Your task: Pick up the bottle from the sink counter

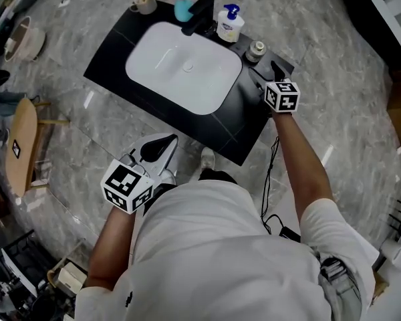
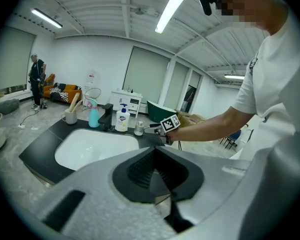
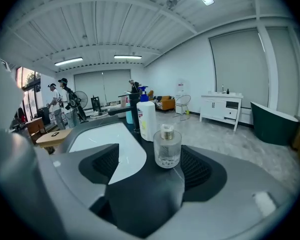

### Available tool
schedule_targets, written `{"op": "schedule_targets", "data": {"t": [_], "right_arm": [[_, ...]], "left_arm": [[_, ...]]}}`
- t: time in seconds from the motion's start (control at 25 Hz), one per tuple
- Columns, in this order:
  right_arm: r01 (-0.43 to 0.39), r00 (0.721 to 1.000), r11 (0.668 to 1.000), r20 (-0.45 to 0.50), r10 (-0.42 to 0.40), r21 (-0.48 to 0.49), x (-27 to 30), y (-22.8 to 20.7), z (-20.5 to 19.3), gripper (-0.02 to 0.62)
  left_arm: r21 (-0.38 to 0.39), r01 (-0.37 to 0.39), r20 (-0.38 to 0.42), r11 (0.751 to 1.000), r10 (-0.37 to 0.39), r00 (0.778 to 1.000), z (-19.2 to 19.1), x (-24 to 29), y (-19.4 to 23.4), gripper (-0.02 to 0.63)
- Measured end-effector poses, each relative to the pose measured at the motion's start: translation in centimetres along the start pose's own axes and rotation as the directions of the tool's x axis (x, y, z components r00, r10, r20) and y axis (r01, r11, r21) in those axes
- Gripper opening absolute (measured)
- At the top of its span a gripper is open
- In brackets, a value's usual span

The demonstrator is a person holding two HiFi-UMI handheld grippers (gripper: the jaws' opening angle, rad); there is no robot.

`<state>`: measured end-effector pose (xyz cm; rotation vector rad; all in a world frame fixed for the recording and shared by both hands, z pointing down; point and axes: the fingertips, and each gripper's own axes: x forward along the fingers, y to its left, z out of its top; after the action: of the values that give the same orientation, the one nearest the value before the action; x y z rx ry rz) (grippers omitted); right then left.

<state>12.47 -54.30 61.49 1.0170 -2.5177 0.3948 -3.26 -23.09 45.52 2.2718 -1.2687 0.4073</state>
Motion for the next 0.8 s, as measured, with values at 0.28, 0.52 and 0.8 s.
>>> {"op": "schedule_targets", "data": {"t": [0.28,0.52,0.8], "right_arm": [[0.025,1.0,1.0,-0.017,-0.024,0.014,5.2,-2.6,0.1,0.42],[0.041,0.999,0.999,-0.015,-0.041,0.024,8.2,-3.7,-0.1,0.423],[0.04,0.999,0.999,-0.029,-0.039,0.018,10.7,-4.4,-0.4,0.416]], "left_arm": [[-0.023,-0.019,-0.017,1.0,0.019,1.0,0.3,1.4,1.1,0.006],[-0.04,-0.051,-0.034,0.998,0.049,0.998,0.3,1.9,2.5,0.006],[-0.043,-0.068,-0.055,0.997,0.065,0.996,0.4,2.6,3.9,0.006]]}}
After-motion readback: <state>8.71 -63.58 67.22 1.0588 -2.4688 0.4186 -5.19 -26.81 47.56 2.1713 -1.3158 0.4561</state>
